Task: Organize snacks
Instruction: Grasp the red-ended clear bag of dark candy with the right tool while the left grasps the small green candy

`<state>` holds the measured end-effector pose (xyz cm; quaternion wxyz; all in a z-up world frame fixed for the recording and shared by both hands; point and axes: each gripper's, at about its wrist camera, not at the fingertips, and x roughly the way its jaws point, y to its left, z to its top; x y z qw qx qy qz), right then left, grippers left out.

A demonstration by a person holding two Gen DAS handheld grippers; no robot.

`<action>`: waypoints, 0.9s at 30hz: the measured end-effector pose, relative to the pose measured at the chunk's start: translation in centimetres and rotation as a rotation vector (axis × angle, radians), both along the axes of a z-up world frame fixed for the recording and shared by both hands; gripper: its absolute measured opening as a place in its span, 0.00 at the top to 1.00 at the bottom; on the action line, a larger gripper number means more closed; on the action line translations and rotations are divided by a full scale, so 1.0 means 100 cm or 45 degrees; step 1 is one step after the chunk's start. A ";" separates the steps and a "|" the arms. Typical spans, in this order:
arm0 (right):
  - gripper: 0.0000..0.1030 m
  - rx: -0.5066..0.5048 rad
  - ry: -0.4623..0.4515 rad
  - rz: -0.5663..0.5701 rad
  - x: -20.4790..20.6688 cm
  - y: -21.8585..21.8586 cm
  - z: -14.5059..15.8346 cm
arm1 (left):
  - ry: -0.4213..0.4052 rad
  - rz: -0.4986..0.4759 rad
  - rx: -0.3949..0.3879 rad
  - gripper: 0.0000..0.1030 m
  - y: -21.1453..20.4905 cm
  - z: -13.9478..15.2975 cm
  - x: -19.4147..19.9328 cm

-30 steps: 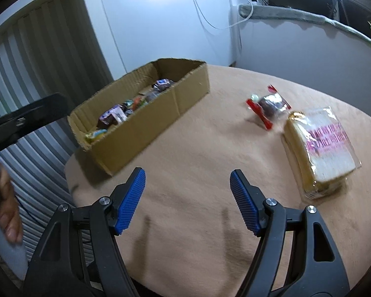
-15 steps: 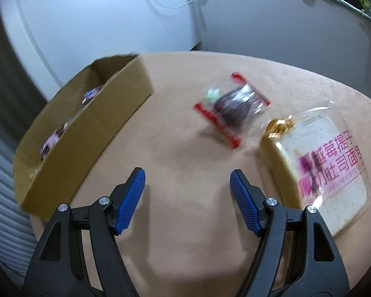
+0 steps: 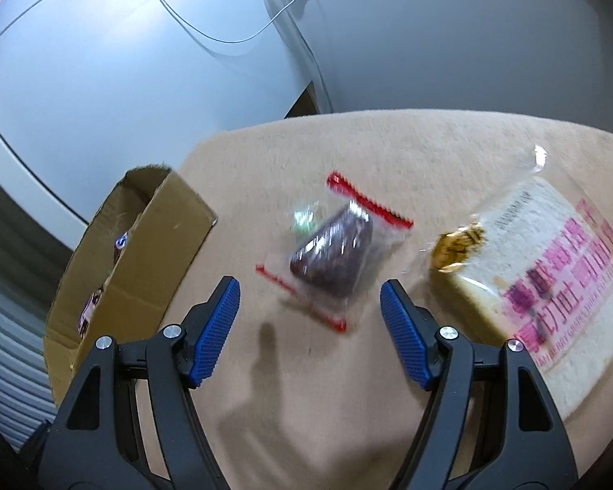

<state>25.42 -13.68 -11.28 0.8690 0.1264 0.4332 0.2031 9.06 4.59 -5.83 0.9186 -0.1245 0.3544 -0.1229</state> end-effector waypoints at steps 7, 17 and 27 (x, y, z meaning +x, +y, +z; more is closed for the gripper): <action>0.44 -0.011 0.004 0.055 0.021 -0.001 -0.001 | 0.007 -0.012 -0.036 0.29 -0.021 -0.001 0.050; 0.64 0.088 0.009 0.142 0.035 -0.031 -0.007 | 0.041 0.021 0.028 0.29 -0.031 -0.013 0.129; 0.66 0.162 -0.026 0.083 0.037 -0.045 -0.013 | 0.126 -0.056 -0.011 0.32 -0.036 -0.036 0.177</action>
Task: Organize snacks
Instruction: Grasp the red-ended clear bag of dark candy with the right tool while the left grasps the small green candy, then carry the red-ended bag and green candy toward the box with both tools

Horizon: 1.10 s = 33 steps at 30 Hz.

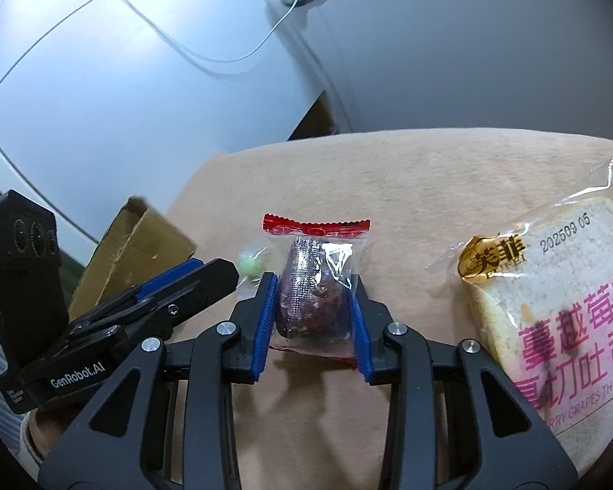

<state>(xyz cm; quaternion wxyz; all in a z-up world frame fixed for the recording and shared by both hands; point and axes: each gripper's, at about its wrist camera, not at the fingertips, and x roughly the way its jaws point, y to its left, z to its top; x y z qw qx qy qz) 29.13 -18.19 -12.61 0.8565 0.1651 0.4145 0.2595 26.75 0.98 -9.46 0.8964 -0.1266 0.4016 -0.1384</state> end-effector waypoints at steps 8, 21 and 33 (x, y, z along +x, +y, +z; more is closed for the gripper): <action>0.66 0.072 -0.022 -0.027 -0.002 -0.018 0.000 | 0.065 0.020 0.045 0.41 0.000 -0.009 0.014; 0.65 0.090 -0.028 -0.024 -0.004 -0.023 -0.002 | 0.016 0.008 0.283 0.81 -0.027 -0.009 0.014; 0.65 0.096 -0.036 -0.026 -0.004 -0.024 0.000 | -0.135 -0.019 0.231 0.81 -0.030 0.016 -0.058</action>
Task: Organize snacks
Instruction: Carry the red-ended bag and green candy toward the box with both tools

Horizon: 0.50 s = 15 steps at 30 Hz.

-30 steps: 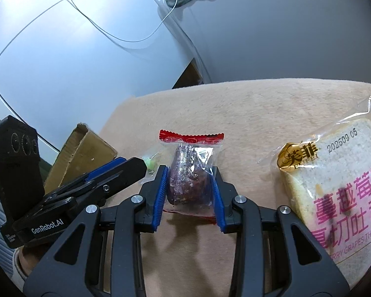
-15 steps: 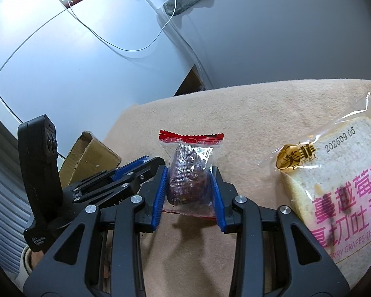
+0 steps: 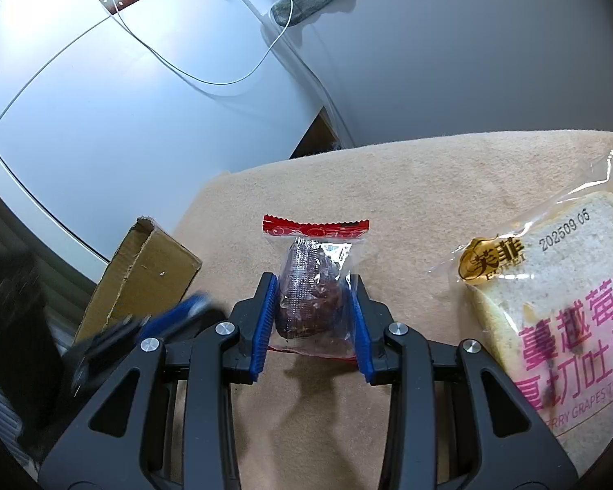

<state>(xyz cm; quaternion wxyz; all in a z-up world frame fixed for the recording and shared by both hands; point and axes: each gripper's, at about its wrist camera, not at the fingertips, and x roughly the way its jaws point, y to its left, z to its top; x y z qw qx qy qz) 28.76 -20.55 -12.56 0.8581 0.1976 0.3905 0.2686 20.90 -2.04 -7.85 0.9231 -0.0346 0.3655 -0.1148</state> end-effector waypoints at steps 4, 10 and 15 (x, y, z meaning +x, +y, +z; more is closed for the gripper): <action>0.65 0.044 -0.018 0.002 -0.006 -0.004 0.002 | 0.009 0.040 -0.021 0.81 0.009 0.000 -0.033; 0.65 -0.058 -0.084 -0.022 -0.060 0.006 0.017 | -0.036 0.038 0.015 0.81 0.014 0.017 -0.076; 0.65 -0.192 -0.175 -0.092 -0.121 0.010 0.034 | -0.089 0.021 -0.004 0.81 0.021 0.033 -0.104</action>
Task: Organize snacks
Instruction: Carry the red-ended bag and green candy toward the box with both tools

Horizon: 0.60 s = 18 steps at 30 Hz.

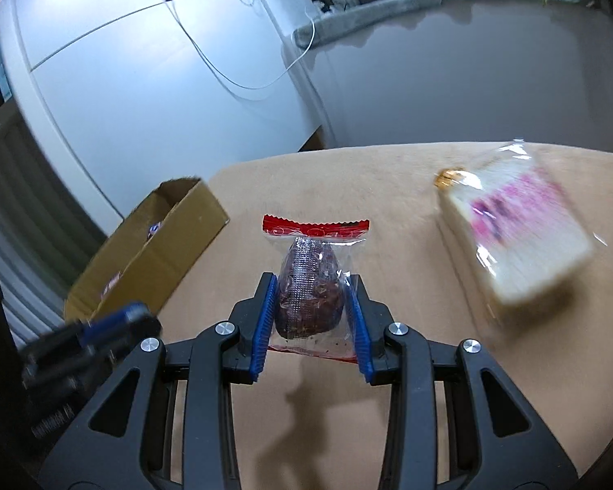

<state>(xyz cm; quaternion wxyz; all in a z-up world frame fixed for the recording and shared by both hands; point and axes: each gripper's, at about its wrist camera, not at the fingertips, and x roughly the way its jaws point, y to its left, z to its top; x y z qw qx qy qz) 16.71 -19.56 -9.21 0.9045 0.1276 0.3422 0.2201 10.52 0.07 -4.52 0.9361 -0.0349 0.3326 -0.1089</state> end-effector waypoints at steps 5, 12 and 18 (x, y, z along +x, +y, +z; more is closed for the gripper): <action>0.65 -0.088 -0.052 -0.053 -0.048 0.000 0.010 | -0.037 -0.017 -0.041 0.81 0.008 0.012 -0.019; 0.65 -0.152 -0.117 -0.053 -0.081 0.012 0.033 | -0.095 -0.014 -0.064 0.81 0.023 0.025 -0.043; 0.65 -0.189 -0.167 -0.016 -0.094 0.033 0.052 | -0.140 0.030 -0.072 0.81 0.042 0.034 -0.055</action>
